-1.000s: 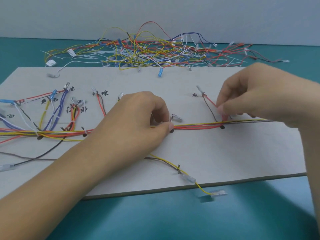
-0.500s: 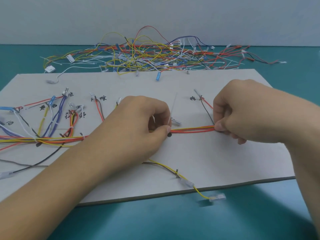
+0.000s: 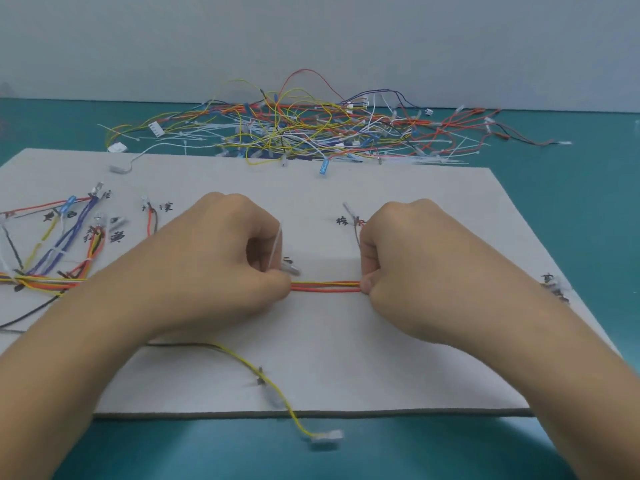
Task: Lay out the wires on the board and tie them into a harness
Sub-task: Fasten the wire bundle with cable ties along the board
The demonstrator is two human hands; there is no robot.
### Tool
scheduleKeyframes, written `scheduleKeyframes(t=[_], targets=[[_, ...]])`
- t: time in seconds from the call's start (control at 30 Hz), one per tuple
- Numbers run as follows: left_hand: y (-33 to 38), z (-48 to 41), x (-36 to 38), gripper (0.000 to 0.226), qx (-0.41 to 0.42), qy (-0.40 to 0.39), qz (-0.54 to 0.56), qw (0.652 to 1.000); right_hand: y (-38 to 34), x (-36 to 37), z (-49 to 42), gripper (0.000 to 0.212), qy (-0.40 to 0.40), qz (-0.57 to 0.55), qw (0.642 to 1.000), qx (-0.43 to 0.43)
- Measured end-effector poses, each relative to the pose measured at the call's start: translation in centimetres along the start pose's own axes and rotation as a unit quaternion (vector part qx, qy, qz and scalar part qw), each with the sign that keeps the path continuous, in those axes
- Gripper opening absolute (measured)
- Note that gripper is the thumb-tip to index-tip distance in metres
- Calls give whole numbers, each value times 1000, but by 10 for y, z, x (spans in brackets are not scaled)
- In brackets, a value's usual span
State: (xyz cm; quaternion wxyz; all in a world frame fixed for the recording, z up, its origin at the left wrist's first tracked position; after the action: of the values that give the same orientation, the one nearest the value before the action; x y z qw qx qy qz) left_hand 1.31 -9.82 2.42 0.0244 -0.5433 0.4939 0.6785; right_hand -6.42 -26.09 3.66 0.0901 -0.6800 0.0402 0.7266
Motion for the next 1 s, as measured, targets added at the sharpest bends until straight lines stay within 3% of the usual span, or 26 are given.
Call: scheduleKeyframes(t=[0.13, 0.33, 0.5, 0.73, 0.93, 1.0], targets=[[-14, 2, -7, 29, -9, -25, 1, 1000, -7, 5, 2, 8, -5, -28, 999, -42], [-21, 7, -5, 28, 6, -53, 12, 998, 17, -2, -3, 17, -90, -132, 986, -48], [-19, 8, -8, 22, 34, -37, 32, 998, 10, 0, 0, 12, -24, -83, 994, -69], [-15, 6, -3, 19, 59, 7, 59, 996, 27, -1, -4, 16, 4, -127, 990, -60], [-15, -1, 0, 24, 51, -16, 87, 995, 30, -3, -15, 14, -42, -102, 990, -83], [-15, -1, 0, 25, 52, -18, 86, 995, 31, -3, -18, 11, -95, -102, 985, -105]])
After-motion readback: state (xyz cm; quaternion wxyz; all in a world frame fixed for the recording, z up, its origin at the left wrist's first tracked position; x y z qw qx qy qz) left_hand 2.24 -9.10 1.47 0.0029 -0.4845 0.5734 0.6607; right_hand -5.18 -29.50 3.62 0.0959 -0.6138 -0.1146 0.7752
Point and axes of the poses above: each hand's wrist, its own z-axis away from the middle knuckle, its own x-axis out of the palm, y = z × x, the point moved 6 cm from there along -z, towards the middle knuckle, and after that the axes turned 10 degrees about z, right-handed, at the moved point
